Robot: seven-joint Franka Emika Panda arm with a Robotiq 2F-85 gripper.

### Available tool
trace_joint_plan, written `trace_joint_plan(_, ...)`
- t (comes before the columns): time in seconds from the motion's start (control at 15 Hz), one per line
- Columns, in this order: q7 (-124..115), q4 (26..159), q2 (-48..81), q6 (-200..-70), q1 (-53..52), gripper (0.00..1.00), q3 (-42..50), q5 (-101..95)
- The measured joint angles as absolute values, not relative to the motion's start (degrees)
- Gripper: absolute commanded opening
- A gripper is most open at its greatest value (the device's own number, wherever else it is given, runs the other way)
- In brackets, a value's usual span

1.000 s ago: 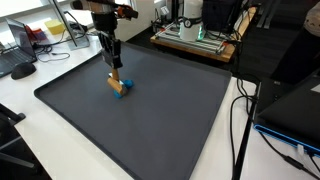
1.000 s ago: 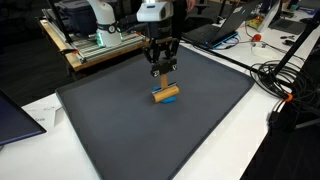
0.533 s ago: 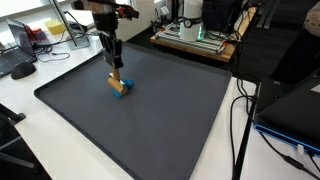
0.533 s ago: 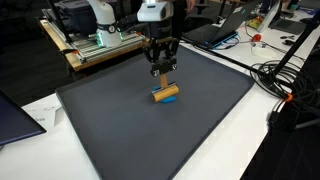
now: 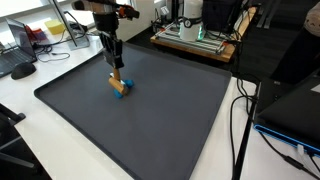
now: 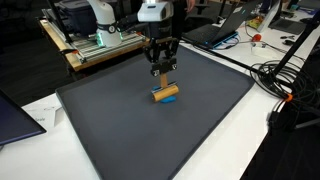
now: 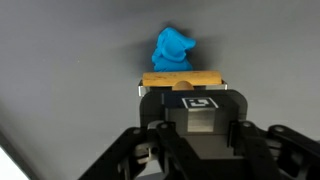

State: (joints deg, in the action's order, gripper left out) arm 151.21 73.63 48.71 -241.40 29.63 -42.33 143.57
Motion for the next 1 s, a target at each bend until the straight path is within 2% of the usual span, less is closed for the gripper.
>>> trace_joint_plan(1.0,151.35,76.96,47.56,-240.71,31.6,0.22,-44.11,143.49)
